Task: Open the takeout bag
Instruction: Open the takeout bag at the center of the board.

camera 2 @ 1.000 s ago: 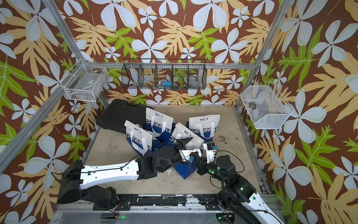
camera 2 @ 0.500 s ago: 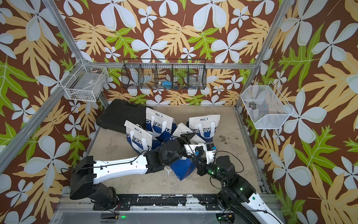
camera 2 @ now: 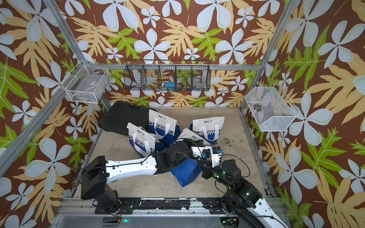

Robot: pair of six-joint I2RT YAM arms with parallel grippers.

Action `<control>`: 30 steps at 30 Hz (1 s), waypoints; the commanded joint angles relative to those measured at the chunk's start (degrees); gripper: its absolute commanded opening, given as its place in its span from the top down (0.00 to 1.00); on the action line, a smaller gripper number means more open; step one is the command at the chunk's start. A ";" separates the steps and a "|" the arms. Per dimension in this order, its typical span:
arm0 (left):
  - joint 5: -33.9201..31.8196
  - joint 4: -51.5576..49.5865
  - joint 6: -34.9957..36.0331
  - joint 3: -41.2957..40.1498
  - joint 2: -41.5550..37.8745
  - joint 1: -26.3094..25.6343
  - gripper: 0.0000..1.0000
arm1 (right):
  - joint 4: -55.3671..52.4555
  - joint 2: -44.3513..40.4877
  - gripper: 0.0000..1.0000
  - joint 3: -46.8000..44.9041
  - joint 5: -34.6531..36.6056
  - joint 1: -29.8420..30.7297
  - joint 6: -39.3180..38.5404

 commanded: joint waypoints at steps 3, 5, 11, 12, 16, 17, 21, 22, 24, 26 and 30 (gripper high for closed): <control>-5.60 -7.20 -3.62 3.32 -4.56 2.26 1.00 | -6.91 -0.01 1.00 0.11 10.31 0.01 2.91; -8.13 -12.77 -4.81 4.93 -7.43 1.96 1.00 | -10.52 1.42 1.00 0.08 17.05 0.06 6.49; -6.80 -38.01 -11.52 9.85 -14.91 -0.44 1.00 | -7.79 3.76 1.00 1.01 22.95 0.06 9.70; -3.68 -40.75 -12.90 9.47 -16.38 -0.80 1.00 | -6.18 5.16 1.00 1.21 22.50 0.05 9.08; 5.85 -50.96 -20.95 14.43 -16.52 0.07 1.00 | -2.01 11.57 1.00 2.59 20.66 0.06 7.24; 7.53 -51.77 -22.74 15.50 -16.20 0.80 1.00 | -0.92 12.64 1.00 3.31 19.00 0.01 6.20; 5.14 -48.28 -27.55 15.68 -14.56 0.92 1.00 | -5.10 13.52 0.77 9.42 15.91 0.10 2.39; 4.35 -47.12 -30.56 16.31 -13.81 1.02 1.00 | -7.82 12.80 0.56 11.26 16.60 0.12 1.99; 4.14 -50.40 -40.08 23.16 -9.28 1.48 1.00 | -12.68 10.02 0.28 14.87 17.63 0.14 1.32; 0.00 -55.83 -49.00 31.89 -3.61 1.64 1.00 | -15.11 7.13 0.12 17.37 16.66 0.14 1.40; 2.68 -60.36 -58.84 42.77 2.83 2.35 1.00 | -18.51 5.93 0.03 21.39 13.15 0.14 1.92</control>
